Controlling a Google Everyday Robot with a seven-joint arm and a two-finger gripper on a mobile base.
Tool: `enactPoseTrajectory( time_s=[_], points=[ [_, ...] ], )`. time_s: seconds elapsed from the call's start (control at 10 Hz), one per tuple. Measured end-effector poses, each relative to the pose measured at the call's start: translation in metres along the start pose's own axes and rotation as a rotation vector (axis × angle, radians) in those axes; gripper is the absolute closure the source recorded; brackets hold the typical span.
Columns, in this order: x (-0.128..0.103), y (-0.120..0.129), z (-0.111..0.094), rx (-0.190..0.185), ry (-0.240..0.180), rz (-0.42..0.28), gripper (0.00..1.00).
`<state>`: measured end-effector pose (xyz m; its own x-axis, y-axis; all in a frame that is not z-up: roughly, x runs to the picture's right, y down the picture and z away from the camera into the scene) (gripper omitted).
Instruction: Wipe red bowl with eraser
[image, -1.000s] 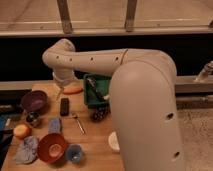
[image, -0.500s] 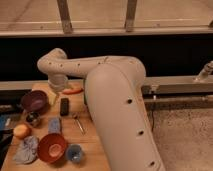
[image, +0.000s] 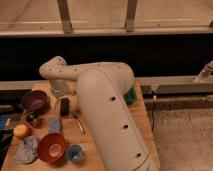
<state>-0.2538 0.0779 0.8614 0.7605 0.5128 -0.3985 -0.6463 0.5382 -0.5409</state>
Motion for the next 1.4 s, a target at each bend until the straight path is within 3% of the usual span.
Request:
enactPoseTrajectory(
  time_s=[0.3, 0.6, 0.8, 1.2, 1.4],
  points=[
    [0.000, -0.002, 0.001, 0.001, 0.003, 0.007, 0.20],
    [-0.003, -0.006, 0.022, -0.014, 0.031, 0.108, 0.20],
    [-0.007, -0.005, 0.037, -0.001, 0.039, 0.165, 0.20],
    [-0.013, -0.009, 0.033, 0.030, -0.085, 0.186, 0.20],
    [-0.017, -0.007, 0.036, 0.030, -0.100, 0.186, 0.20]
  ],
)
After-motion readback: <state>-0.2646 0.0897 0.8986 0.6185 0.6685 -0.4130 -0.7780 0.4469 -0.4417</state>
